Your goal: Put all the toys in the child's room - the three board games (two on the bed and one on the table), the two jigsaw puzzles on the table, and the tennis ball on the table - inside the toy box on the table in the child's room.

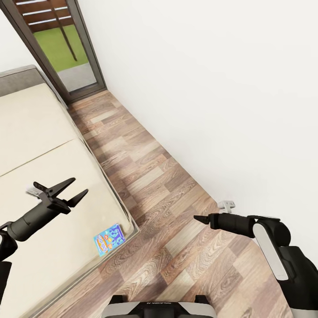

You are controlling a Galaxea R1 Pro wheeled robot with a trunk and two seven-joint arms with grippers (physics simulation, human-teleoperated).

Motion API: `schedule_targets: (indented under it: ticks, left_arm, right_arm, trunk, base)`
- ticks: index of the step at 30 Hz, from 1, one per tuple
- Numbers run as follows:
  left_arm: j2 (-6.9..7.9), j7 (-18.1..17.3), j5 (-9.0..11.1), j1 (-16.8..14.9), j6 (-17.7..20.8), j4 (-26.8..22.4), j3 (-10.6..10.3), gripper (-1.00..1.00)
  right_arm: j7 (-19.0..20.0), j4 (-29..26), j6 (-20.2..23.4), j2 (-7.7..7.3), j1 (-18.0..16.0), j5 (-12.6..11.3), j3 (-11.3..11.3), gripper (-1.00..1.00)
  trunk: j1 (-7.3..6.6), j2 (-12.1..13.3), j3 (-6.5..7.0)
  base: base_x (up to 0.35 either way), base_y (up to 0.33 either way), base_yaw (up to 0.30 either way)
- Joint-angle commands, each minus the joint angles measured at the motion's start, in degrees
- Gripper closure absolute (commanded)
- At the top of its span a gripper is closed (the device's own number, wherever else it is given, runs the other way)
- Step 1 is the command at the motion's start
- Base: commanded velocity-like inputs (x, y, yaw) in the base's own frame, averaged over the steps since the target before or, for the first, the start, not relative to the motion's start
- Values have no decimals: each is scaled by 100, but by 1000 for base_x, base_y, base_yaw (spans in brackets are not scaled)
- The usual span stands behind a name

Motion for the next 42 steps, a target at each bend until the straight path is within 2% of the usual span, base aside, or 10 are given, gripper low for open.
schedule_targets:
  ticks: [1,6,14,19,22,24,25,31,42]
  left_arm:
    - [0,-40,-35,-3,21,2,5,-100]
    - [31,3,-38,13,-15,1,-6,-100]
    - [56,293,-42,121,-95,0,25,-100]
    - [82,701,-40,159,-171,0,24,-100]
    - [81,828,-39,146,-180,0,21,-100]
    - [74,1081,-34,92,-186,0,16,-100]
    - [74,1081,-34,92,-186,0,16,-100]
    - [64,1613,6,-8,-184,-1,6,-100]
    - [60,1923,46,-56,-180,-1,0,-100]
  right_arm:
    - [56,-3,13,-3,-3,57,1,-100]
    - [56,-3,13,-3,-3,57,15,-100]
    - [56,-3,13,-2,-3,57,30,-100]
    - [55,-3,13,5,-3,59,45,-100]
    - [55,-3,13,7,-3,61,48,-100]
    - [55,-3,13,10,-3,61,52,-100]
    - [55,-3,13,10,-3,61,52,-100]
    - [55,-3,13,14,-3,63,57,-100]
    - [55,-3,13,18,-3,65,53,-100]
  trunk:
    - [0,-3,-3]
    - [0,-3,-3]
    - [0,-3,-3]
    - [0,-3,-3]
    - [0,-3,-3]
    - [0,-3,-3]
    - [0,-3,-3]
    - [0,-3,-3]
    - [0,-3,-3]
  base:
    - [0,0,0]
    - [0,0,0]
    - [0,0,0]
    - [0,0,0]
    - [0,0,0]
    - [0,0,0]
    - [0,0,0]
    - [0,0,0]
    - [0,0,0]
